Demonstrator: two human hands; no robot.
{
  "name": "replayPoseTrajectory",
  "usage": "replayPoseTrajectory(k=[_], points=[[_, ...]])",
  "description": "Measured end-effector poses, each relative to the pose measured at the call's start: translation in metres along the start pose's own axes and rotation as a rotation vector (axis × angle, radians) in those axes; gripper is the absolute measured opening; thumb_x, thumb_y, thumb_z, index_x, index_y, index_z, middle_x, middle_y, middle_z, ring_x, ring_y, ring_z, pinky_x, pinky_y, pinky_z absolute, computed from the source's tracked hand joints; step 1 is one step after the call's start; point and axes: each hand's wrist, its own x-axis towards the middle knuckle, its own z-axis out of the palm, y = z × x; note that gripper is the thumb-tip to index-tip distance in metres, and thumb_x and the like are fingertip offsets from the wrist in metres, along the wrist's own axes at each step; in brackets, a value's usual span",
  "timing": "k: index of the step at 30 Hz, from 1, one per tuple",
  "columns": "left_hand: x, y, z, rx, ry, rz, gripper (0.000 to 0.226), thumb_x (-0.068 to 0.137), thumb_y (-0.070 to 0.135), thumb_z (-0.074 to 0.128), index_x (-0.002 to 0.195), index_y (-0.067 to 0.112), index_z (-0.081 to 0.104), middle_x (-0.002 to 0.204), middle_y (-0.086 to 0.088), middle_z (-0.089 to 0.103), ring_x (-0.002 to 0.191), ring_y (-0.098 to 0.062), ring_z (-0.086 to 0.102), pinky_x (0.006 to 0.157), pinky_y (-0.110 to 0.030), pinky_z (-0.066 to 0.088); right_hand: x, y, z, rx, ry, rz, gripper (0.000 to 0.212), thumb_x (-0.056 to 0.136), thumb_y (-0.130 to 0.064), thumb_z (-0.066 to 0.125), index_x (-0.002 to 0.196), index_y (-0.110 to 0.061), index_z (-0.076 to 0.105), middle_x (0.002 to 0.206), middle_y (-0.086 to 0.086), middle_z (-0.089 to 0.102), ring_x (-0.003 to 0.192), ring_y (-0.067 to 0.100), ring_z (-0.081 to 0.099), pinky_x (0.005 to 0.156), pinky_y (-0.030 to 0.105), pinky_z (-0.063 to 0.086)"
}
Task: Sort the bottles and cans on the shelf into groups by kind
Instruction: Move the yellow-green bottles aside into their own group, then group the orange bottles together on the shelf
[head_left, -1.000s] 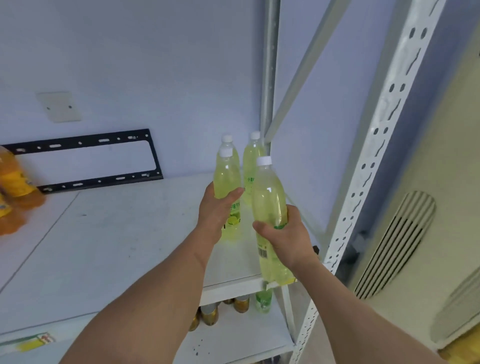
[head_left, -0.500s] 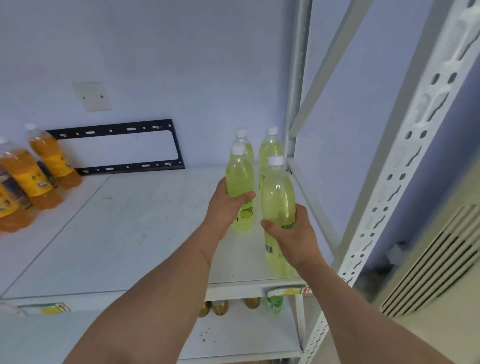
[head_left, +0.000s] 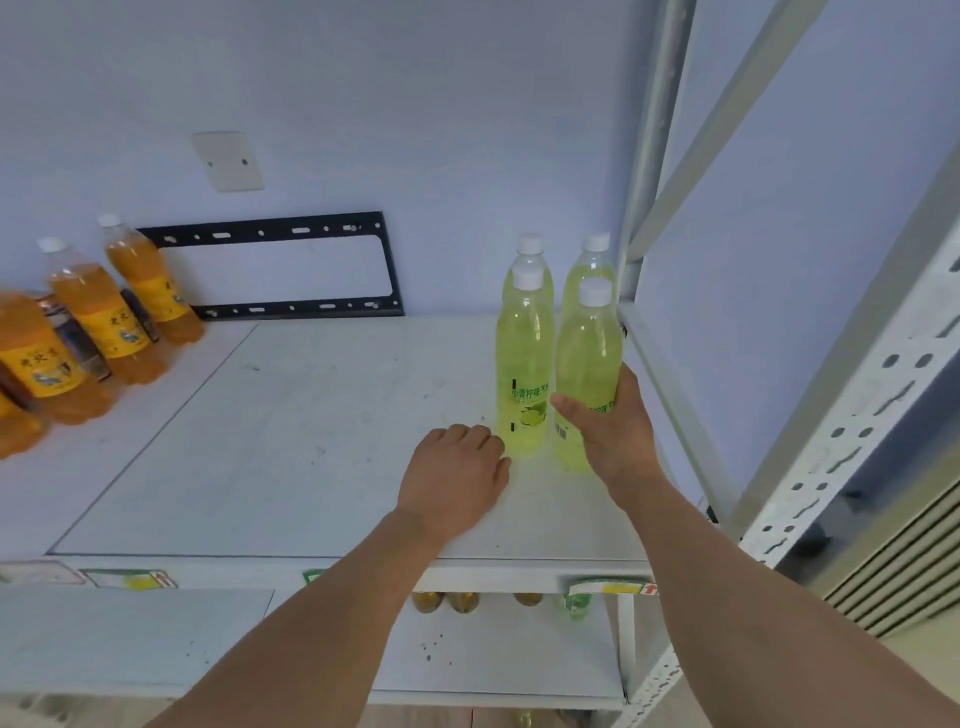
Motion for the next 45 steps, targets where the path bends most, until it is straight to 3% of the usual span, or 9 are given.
replayPoseTrajectory(k=[5,10,14,20,29,34,39,42,45], points=[[-0.004,0.000,0.001,-0.028,0.026,-0.040,0.033,0.088,0.035,0.044,0.077,0.016,0.069,0.074,0.001,0.064,0.063,-0.023,0.059,0.058,-0.030,0.045,0.011,0.012,-0.003,-0.051,0.002,0.006,0.078,0.075,-0.042,0.081,0.140,-0.031,0.039,0.112,-0.018,0.062,0.102,0.007,0.059,0.085,0.027,0.046],[-0.014,0.002,-0.006,-0.035,-0.031,-0.104,0.038,0.089,0.038,0.039,0.081,0.017,0.070,0.076,0.003,0.066,0.063,-0.021,0.060,0.056,-0.030,0.045,0.000,0.035,-0.012,-0.195,-0.081,0.044,0.076,0.081,-0.030,0.078,0.142,-0.035,0.034,0.111,-0.017,0.062,0.098,0.010,0.060,0.083,0.029,0.045],[-0.030,-0.005,-0.021,-0.018,-0.094,-0.142,0.035,0.090,0.037,0.044,0.086,0.016,0.072,0.080,0.001,0.068,0.067,-0.023,0.062,0.058,-0.031,0.045,-0.015,0.045,-0.009,-0.405,-0.099,0.124,0.067,0.083,-0.027,0.075,0.139,-0.027,0.038,0.122,-0.006,0.057,0.103,0.020,0.055,0.085,0.033,0.043],[-0.084,-0.042,-0.054,0.072,-0.186,-0.171,0.023,0.091,0.031,0.057,0.080,0.014,0.068,0.074,-0.002,0.063,0.065,-0.022,0.059,0.057,-0.028,0.028,-0.075,0.033,0.037,-0.831,0.056,0.232,0.064,0.091,-0.035,0.054,0.143,-0.006,0.033,0.145,0.013,0.040,0.131,0.033,0.040,0.106,0.043,0.034],[-0.198,-0.155,-0.129,0.241,-0.221,-0.165,0.017,0.077,0.025,0.071,0.066,0.014,0.065,0.060,-0.002,0.057,0.051,-0.024,0.053,0.052,-0.028,0.031,-0.179,-0.023,0.191,-1.165,-0.468,-0.399,0.039,0.101,-0.030,0.036,0.135,-0.017,0.049,0.141,0.002,0.049,0.130,0.022,0.041,0.106,0.035,0.031],[-0.269,-0.229,-0.170,0.300,-0.215,-0.200,0.015,0.078,0.024,0.070,0.067,0.014,0.065,0.061,-0.002,0.057,0.052,-0.024,0.053,0.052,-0.029,0.031,-0.220,-0.060,0.285,-1.198,-0.547,-0.609,0.038,0.102,-0.030,0.035,0.134,-0.017,0.050,0.138,0.002,0.051,0.126,0.023,0.044,0.103,0.036,0.034],[-0.313,-0.289,-0.186,0.294,-0.225,-0.323,0.016,0.078,0.026,0.070,0.070,0.014,0.066,0.064,-0.002,0.058,0.055,-0.025,0.055,0.051,-0.031,0.038,-0.242,-0.082,0.359,-1.154,-0.591,-0.633,0.038,0.102,-0.032,0.036,0.134,-0.018,0.049,0.136,0.002,0.051,0.123,0.023,0.045,0.101,0.035,0.036],[-0.320,-0.319,-0.185,0.252,-0.229,-0.453,0.023,0.092,0.034,0.054,0.088,0.015,0.068,0.081,-0.001,0.064,0.071,-0.024,0.059,0.060,-0.033,0.044,-0.237,-0.093,0.403,-1.095,-0.606,-0.624,0.041,0.102,-0.034,0.037,0.138,-0.019,0.046,0.140,0.002,0.049,0.125,0.022,0.045,0.102,0.035,0.037],[-0.315,-0.353,-0.176,0.115,-0.211,-0.681,0.039,0.099,0.043,0.042,0.124,0.018,0.059,0.120,-0.001,0.061,0.103,-0.023,0.059,0.079,-0.036,0.048,-0.219,-0.102,0.449,-0.941,-0.589,-0.553,0.045,0.101,-0.037,0.040,0.144,-0.021,0.043,0.145,0.000,0.046,0.129,0.021,0.044,0.105,0.036,0.037]])
